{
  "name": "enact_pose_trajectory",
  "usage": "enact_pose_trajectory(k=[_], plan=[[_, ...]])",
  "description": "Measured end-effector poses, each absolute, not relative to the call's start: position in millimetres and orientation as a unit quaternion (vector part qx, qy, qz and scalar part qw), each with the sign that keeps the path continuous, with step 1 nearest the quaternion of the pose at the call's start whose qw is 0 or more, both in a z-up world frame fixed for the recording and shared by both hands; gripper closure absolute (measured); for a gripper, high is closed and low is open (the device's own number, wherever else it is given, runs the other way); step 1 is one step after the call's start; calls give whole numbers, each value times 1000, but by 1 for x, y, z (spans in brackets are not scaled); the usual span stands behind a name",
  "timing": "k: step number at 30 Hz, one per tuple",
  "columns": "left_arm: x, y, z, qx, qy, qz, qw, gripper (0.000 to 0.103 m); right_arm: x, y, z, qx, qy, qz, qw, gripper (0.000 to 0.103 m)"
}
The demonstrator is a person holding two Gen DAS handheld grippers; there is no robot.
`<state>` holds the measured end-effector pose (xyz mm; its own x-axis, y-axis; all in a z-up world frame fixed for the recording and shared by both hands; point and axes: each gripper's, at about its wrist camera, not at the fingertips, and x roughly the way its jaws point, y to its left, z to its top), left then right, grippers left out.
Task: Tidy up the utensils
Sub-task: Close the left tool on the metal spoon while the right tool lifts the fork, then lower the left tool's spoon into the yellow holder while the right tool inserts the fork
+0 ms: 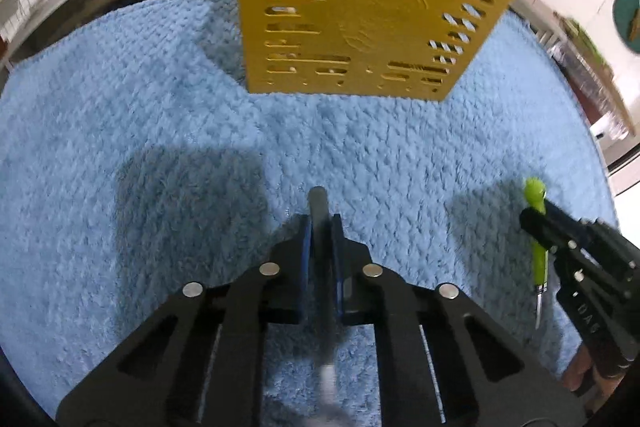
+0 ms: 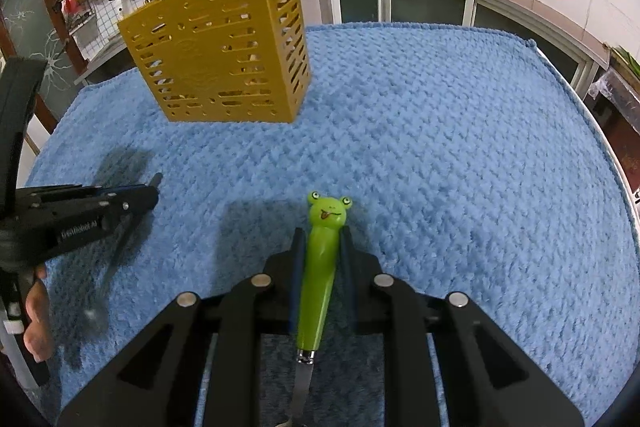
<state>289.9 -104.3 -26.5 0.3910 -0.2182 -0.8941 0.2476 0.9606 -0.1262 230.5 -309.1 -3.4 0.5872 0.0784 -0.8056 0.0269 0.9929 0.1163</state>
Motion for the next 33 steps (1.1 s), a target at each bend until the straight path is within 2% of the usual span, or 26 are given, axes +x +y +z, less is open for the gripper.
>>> enact_pose_trajectory(k=[13, 28, 33], plan=[[266, -69, 18, -35, 447, -168, 878, 95, 213, -304, 29, 67, 394, 25, 916, 87], [240, -45, 66, -58, 338, -193, 919, 96, 185, -308, 83, 79, 264, 32, 961, 87], [243, -46, 80, -61, 309, -198, 928, 101, 186, -308, 105, 81, 221, 35, 971, 87]])
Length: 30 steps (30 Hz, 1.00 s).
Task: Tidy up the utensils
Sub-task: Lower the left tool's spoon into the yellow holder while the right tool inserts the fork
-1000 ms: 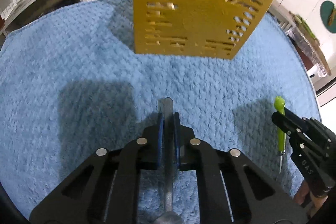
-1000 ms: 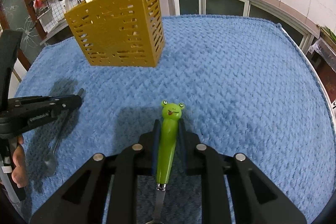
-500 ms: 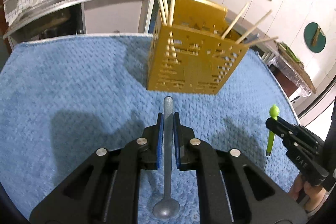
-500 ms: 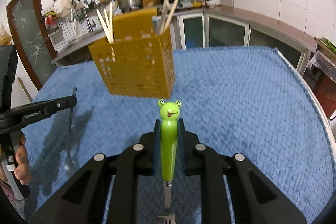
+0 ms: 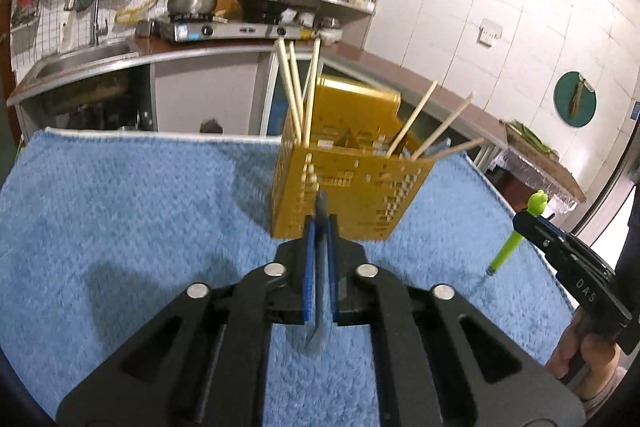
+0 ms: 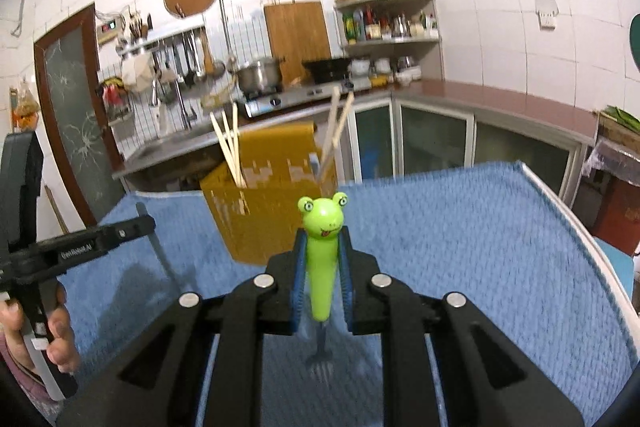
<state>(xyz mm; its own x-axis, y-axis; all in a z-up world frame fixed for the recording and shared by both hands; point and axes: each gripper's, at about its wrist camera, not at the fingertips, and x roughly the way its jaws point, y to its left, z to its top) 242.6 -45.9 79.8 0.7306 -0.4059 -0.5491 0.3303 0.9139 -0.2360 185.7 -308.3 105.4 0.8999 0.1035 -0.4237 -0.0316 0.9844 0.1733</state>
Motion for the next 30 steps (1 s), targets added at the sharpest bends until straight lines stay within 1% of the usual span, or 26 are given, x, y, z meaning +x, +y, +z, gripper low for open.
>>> enact_pose_trajectory(k=[5, 12, 18, 22, 26, 30], plan=[[251, -46, 109, -69, 266, -202, 940, 101, 196, -302, 139, 82, 184, 47, 978, 87], [262, -46, 139, -67, 249, -200, 945, 102, 211, -291, 173, 68, 160, 61, 983, 87], [261, -41, 187, -60, 233, -201, 949, 101, 226, -281, 211, 56, 130, 64, 988, 87], [261, -45, 218, -30, 209, -194, 958, 102, 243, -280, 228, 56, 105, 50, 992, 87], [279, -59, 223, 2, 208, -194, 959, 101, 265, -282, 224, 63, 101, 29, 992, 87], [307, -73, 201, 10, 232, -201, 952, 102, 284, -284, 205, 61, 114, 18, 991, 87]])
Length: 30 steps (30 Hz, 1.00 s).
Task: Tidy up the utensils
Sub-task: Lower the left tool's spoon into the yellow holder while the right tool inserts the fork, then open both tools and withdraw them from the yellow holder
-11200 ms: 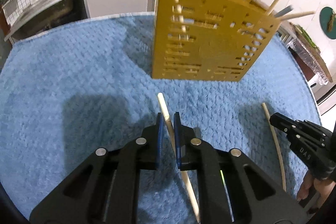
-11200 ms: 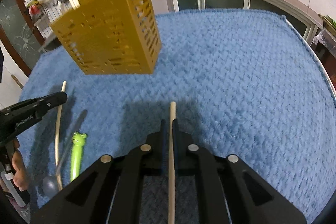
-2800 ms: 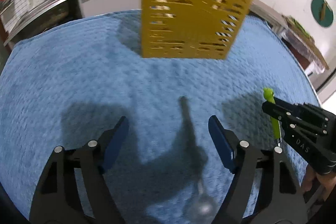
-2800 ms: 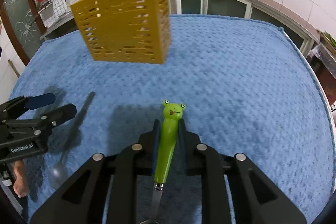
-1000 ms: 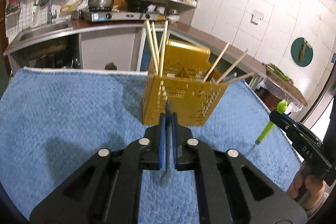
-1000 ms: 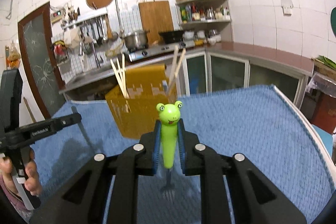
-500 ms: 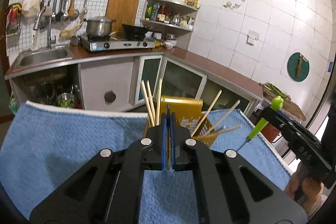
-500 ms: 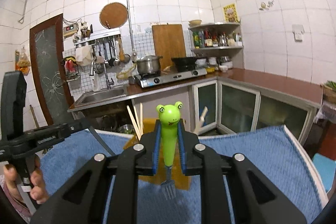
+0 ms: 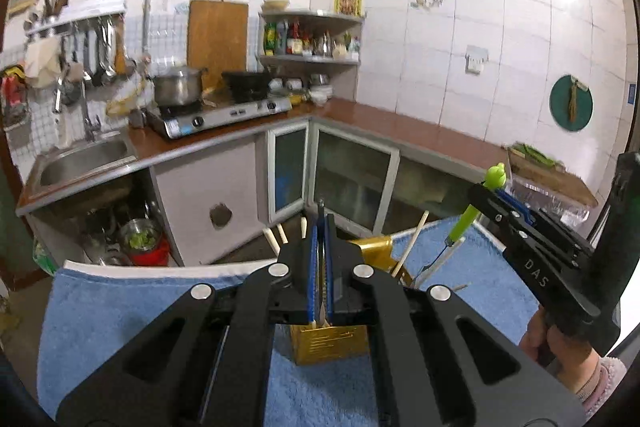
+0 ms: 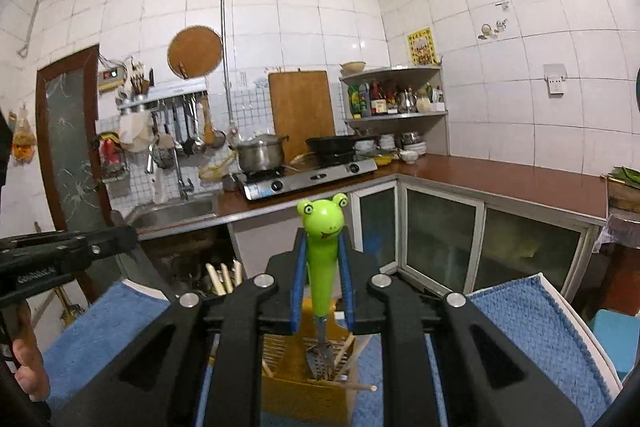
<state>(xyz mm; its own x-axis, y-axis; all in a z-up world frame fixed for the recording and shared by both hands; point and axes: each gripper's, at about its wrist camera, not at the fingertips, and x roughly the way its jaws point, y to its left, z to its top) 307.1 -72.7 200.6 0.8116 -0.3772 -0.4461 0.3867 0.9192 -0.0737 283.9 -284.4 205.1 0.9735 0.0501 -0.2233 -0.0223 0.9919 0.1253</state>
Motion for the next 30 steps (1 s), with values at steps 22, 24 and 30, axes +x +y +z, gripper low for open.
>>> enact_pose_trajectory(k=[22, 24, 30], plan=[[375, -89, 90, 29, 328, -183, 926, 101, 337, -284, 132, 18, 239, 43, 970, 87], [371, -86, 90, 26, 326, -179, 928, 100, 337, -281, 127, 6, 244, 42, 969, 86], [349, -73, 96, 16, 313, -176, 933, 73, 345, -285, 112, 30, 273, 53, 960, 85]])
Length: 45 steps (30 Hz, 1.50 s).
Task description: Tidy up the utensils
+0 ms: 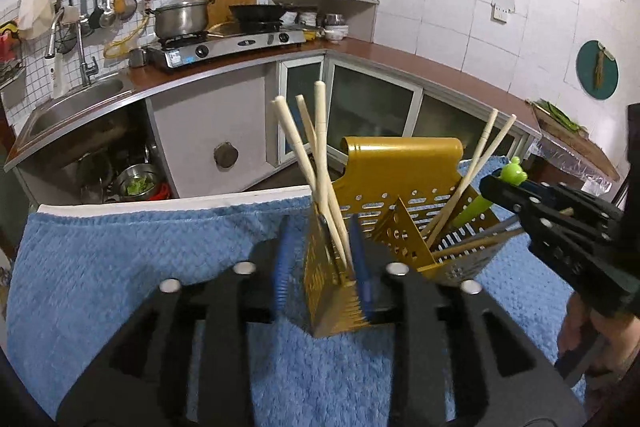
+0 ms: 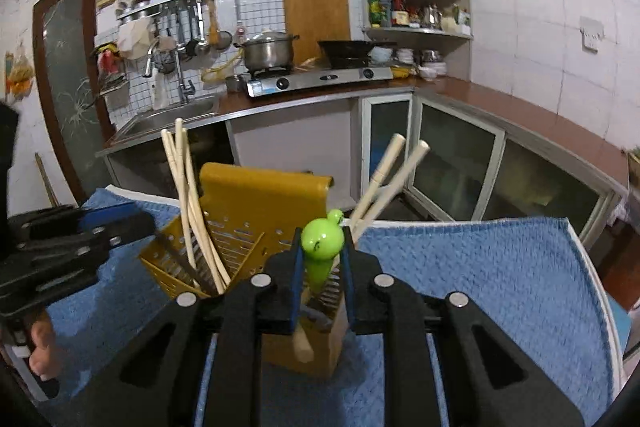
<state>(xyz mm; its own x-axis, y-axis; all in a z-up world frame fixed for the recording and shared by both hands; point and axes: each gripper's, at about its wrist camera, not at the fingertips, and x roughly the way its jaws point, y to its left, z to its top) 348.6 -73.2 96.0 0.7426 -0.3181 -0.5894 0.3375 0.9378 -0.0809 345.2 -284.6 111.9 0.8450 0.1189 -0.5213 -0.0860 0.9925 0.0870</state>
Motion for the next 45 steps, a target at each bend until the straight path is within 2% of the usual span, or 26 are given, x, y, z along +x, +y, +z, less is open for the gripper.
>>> enact_pose_trajectory(k=[1, 4, 6, 9, 10, 17, 26, 32, 45], plan=[[343, -71, 97, 17, 311, -175, 934, 73, 343, -287, 111, 39, 275, 52, 959, 83], [327, -58, 102, 13, 301, -165, 939, 62, 330, -291, 115, 42, 261, 50, 963, 48], [316, -49, 105, 9, 288, -154, 945, 46, 314, -294, 122, 39, 244, 48, 968, 44], [298, -37, 110, 9, 275, -140, 951, 40, 293, -300, 129, 43, 239, 41, 969, 42], [294, -33, 111, 6, 274, -138, 952, 37, 287, -303, 131, 45, 237, 39, 970, 38], [234, -6, 103, -8, 237, -103, 966, 5, 207, -313, 116, 60, 199, 0, 978, 18], [167, -5, 70, -14, 225, -62, 972, 5, 126, -273, 78, 40, 175, -8, 984, 4], [128, -17, 50, 30, 215, -19, 976, 5, 100, -258, 70, 40, 177, 8, 983, 4], [93, -21, 33, 22, 213, -33, 976, 5, 76, -252, 50, 27, 198, -3, 980, 4]])
